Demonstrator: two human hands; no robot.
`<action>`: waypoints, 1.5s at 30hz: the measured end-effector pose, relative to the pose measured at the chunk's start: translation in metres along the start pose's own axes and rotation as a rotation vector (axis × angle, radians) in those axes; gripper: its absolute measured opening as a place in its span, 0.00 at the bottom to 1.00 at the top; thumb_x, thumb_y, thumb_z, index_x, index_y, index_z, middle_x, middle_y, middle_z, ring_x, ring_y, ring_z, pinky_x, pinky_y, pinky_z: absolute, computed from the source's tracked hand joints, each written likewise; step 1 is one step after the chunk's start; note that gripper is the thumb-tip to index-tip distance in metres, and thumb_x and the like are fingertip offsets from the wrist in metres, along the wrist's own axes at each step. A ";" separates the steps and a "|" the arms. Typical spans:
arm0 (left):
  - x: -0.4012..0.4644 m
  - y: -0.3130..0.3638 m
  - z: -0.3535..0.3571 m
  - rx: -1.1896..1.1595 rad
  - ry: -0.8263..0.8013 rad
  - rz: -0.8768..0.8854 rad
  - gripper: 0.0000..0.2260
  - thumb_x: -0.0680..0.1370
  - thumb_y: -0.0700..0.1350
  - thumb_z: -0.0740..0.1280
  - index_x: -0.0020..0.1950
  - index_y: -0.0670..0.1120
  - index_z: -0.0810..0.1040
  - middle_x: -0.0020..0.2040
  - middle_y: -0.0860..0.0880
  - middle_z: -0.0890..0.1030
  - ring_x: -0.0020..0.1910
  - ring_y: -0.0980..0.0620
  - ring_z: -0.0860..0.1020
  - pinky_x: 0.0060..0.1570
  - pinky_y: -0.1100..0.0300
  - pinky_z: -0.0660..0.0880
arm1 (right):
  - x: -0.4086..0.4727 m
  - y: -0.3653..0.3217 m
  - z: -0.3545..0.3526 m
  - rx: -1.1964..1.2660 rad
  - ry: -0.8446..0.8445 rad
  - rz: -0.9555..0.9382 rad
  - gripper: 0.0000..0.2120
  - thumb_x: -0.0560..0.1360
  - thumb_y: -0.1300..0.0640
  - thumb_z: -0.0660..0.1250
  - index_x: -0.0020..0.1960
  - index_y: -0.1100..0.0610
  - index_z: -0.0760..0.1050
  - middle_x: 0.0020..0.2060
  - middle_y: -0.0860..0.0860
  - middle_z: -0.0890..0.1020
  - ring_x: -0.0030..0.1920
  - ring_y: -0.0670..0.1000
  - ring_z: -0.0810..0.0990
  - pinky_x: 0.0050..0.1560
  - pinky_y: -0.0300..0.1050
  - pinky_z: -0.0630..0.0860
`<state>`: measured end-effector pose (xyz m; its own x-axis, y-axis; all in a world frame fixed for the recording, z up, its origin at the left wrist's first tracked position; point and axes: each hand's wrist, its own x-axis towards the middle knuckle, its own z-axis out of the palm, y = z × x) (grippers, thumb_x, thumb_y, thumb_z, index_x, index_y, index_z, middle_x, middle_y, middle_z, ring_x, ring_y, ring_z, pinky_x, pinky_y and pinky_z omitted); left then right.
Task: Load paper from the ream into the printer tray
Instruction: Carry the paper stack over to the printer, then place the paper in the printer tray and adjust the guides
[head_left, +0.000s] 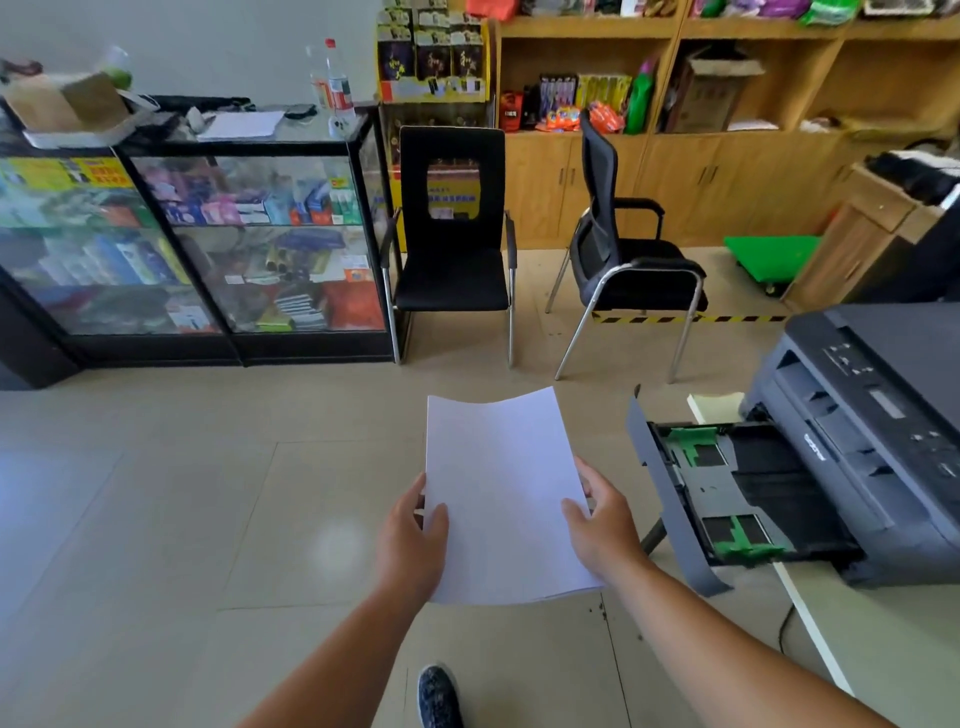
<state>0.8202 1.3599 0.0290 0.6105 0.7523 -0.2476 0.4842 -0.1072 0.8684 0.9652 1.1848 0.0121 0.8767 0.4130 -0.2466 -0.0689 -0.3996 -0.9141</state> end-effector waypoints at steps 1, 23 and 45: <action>0.014 0.002 -0.001 0.000 0.002 0.001 0.20 0.79 0.45 0.64 0.71 0.58 0.71 0.48 0.59 0.79 0.41 0.58 0.79 0.37 0.61 0.72 | 0.012 -0.006 0.005 -0.002 -0.003 0.000 0.28 0.79 0.66 0.60 0.77 0.50 0.67 0.68 0.45 0.77 0.70 0.47 0.75 0.70 0.52 0.73; 0.276 0.054 -0.001 -0.002 -0.104 0.018 0.21 0.79 0.47 0.63 0.72 0.60 0.69 0.52 0.59 0.80 0.46 0.58 0.80 0.45 0.56 0.75 | 0.236 -0.082 0.068 0.025 0.088 0.051 0.28 0.77 0.66 0.61 0.75 0.48 0.69 0.65 0.43 0.80 0.65 0.45 0.78 0.68 0.51 0.75; 0.353 0.159 0.169 0.166 -0.822 0.408 0.22 0.78 0.44 0.64 0.53 0.76 0.70 0.46 0.58 0.83 0.40 0.61 0.81 0.41 0.56 0.77 | 0.210 -0.060 -0.020 0.260 0.834 0.372 0.27 0.77 0.70 0.58 0.61 0.38 0.72 0.55 0.38 0.81 0.54 0.38 0.80 0.46 0.29 0.74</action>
<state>1.2187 1.4983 0.0065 0.9745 -0.0534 -0.2180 0.1790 -0.4011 0.8984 1.1631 1.2793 0.0214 0.8274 -0.4623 -0.3189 -0.4280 -0.1513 -0.8910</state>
